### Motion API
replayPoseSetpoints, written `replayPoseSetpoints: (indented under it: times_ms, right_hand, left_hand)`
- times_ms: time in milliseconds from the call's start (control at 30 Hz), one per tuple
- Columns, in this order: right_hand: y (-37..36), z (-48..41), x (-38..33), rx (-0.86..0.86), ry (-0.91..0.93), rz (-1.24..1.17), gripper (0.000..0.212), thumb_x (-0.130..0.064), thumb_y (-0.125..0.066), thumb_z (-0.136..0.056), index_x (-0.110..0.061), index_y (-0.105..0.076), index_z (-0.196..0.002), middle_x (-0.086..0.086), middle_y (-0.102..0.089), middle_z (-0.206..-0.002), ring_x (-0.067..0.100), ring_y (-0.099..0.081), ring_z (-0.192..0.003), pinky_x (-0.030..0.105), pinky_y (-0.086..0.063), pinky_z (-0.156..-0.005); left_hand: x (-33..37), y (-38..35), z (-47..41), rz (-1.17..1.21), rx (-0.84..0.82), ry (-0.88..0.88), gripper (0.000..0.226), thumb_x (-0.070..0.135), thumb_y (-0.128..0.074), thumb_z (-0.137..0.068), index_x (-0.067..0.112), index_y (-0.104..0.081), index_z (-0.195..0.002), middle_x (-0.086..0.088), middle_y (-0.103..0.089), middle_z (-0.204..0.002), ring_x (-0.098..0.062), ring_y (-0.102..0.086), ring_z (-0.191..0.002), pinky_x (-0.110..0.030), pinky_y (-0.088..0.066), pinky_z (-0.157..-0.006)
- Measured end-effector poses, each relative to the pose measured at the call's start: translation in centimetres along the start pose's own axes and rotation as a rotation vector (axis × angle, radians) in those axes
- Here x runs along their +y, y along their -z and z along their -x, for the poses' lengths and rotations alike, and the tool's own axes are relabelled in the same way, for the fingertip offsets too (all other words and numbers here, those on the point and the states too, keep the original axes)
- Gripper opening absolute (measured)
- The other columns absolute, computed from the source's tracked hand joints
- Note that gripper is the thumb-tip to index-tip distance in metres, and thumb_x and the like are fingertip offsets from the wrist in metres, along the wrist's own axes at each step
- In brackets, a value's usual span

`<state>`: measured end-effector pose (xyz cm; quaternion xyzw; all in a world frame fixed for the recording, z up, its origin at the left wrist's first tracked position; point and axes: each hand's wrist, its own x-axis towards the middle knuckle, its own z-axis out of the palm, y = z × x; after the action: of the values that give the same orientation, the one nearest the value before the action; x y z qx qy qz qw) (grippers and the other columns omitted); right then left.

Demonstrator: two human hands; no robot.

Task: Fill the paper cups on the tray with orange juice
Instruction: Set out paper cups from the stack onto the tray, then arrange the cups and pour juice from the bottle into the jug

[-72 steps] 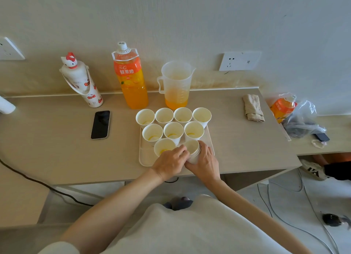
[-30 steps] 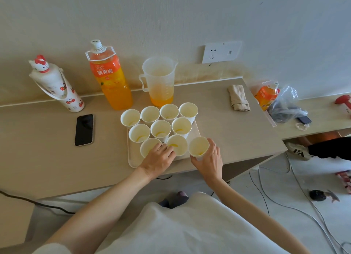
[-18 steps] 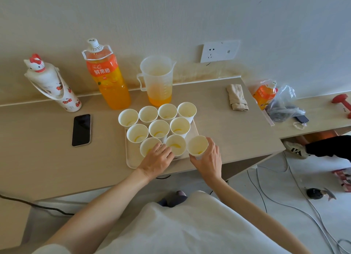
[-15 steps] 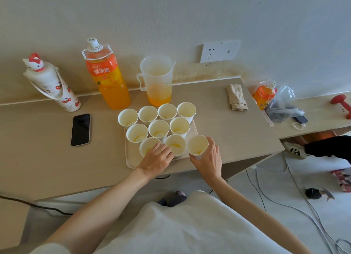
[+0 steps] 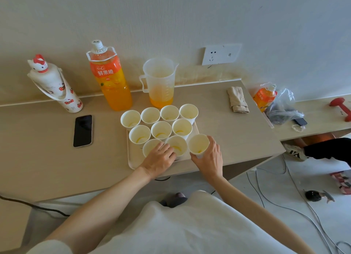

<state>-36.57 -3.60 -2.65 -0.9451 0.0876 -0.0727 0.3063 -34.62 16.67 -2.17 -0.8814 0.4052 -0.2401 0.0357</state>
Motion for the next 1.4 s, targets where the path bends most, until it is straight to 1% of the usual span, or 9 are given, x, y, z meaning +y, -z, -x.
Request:
replayPoseSetpoints:
  times_ms: [167, 533, 667, 833, 1033, 1133, 1233, 1300, 1400]
  right_hand:
    - [-0.1, 0.1, -0.3, 0.0, -0.011, -0.016, 0.089, -0.041, -0.082, -0.073, -0.011, -0.035, -0.142, 0.01, -0.051, -0.134, 0.027, -0.052, -0.12, 0.042, -0.047, -0.096]
    - [0.6, -0.1, -0.8, 0.051, -0.098, -0.054, 0.087, -0.031, -0.081, -0.075, -0.012, -0.031, -0.145, 0.009, -0.047, -0.133, 0.027, -0.053, -0.115, 0.039, -0.049, -0.085]
    - [1.3, -0.6, -0.5, 0.102, -0.14, -0.039, 0.085, -0.034, -0.082, -0.074, -0.014, -0.035, -0.142, 0.006, -0.048, -0.13, 0.027, -0.056, -0.109, 0.039, -0.051, -0.076]
    - [2.7, -3.8, -0.1, 0.205, -0.204, -0.004, 0.086, -0.041, -0.085, -0.068, -0.016, -0.041, -0.138, 0.006, -0.053, -0.126, 0.026, -0.053, -0.112, 0.041, -0.051, -0.081]
    - [4.2, -9.6, 0.3, 0.194, -0.192, -0.052, 0.084, -0.04, -0.08, -0.073, -0.017, -0.036, -0.141, 0.002, -0.049, -0.134, 0.022, -0.044, -0.121, 0.039, -0.047, -0.084]
    - [4.9, -12.4, -0.2, 0.213, -0.133, -0.056, 0.085, -0.039, -0.08, -0.072, -0.016, -0.036, -0.142, 0.004, -0.05, -0.131, 0.024, -0.046, -0.121, 0.041, -0.048, -0.088]
    - [5.2, -15.1, -0.9, 0.219, -0.036, -0.07, 0.089, -0.036, -0.082, -0.07, -0.011, -0.037, -0.143, 0.008, -0.053, -0.127, 0.028, -0.05, -0.119, 0.042, -0.048, -0.092]
    - [5.3, -16.4, -1.7, 0.183, 0.004, -0.102, 0.093, -0.036, -0.082, -0.07, -0.013, -0.034, -0.146, 0.006, -0.052, -0.129, 0.027, -0.051, -0.119, 0.04, -0.047, -0.093]
    - [4.9, -17.4, -3.2, 0.138, 0.073, -0.125, 0.096, -0.037, -0.079, -0.072, -0.016, -0.026, -0.15, 0.004, -0.05, -0.131, 0.027, -0.051, -0.119, 0.038, -0.045, -0.093]
  left_hand:
    - [0.0, 0.2, -0.2, 0.028, 0.038, -0.004, 0.05, 0.004, -0.024, -0.101, 0.009, -0.067, -0.076, -0.005, -0.058, -0.071, -0.023, -0.055, -0.068, -0.035, -0.049, -0.075]
    - [-1.5, -0.7, -3.4, 0.108, 0.09, -0.024, 0.016, 0.02, -0.058, -0.092, 0.009, -0.064, -0.082, -0.007, -0.06, -0.08, -0.026, -0.057, -0.074, -0.037, -0.045, -0.078]
    - [-1.6, -0.6, -5.1, 0.188, 0.11, -0.018, 0.025, 0.023, -0.049, -0.096, 0.009, -0.065, -0.083, -0.006, -0.059, -0.079, -0.025, -0.055, -0.072, -0.035, -0.044, -0.075]
    - [-2.2, -1.3, -8.8, 0.254, 0.143, 0.078, 0.028, 0.028, -0.05, -0.09, 0.007, -0.068, -0.086, -0.006, -0.06, -0.081, -0.024, -0.056, -0.075, -0.032, -0.039, -0.077]
    - [-2.7, -2.9, -13.1, 0.327, 0.069, 0.235, 0.029, 0.029, -0.044, -0.093, 0.009, -0.065, -0.088, -0.004, -0.057, -0.082, -0.024, -0.057, -0.072, -0.03, -0.037, -0.071]
    - [-3.1, -3.1, -15.0, 0.404, 0.01, 0.322, 0.036, 0.034, -0.04, -0.092, 0.007, -0.062, -0.102, -0.006, -0.061, -0.092, -0.028, -0.061, -0.081, -0.032, -0.04, -0.078]
    - [-3.6, -2.9, -17.0, 0.529, -0.065, 0.437, 0.055, 0.041, -0.036, -0.094, 0.001, -0.052, -0.128, -0.014, -0.061, -0.116, -0.034, -0.061, -0.102, -0.039, -0.048, -0.087]
    - [-4.1, -2.6, -18.1, 0.648, -0.063, 0.538, 0.064, 0.044, -0.037, -0.096, 0.0, -0.037, -0.143, -0.016, -0.049, -0.139, -0.032, -0.049, -0.125, -0.04, -0.043, -0.099]
    - [-5.3, -2.4, -18.6, 0.776, -0.009, 0.688, 0.067, 0.039, -0.046, -0.099, 0.009, -0.018, -0.151, -0.01, -0.036, -0.15, -0.023, -0.037, -0.136, -0.034, -0.035, -0.106]
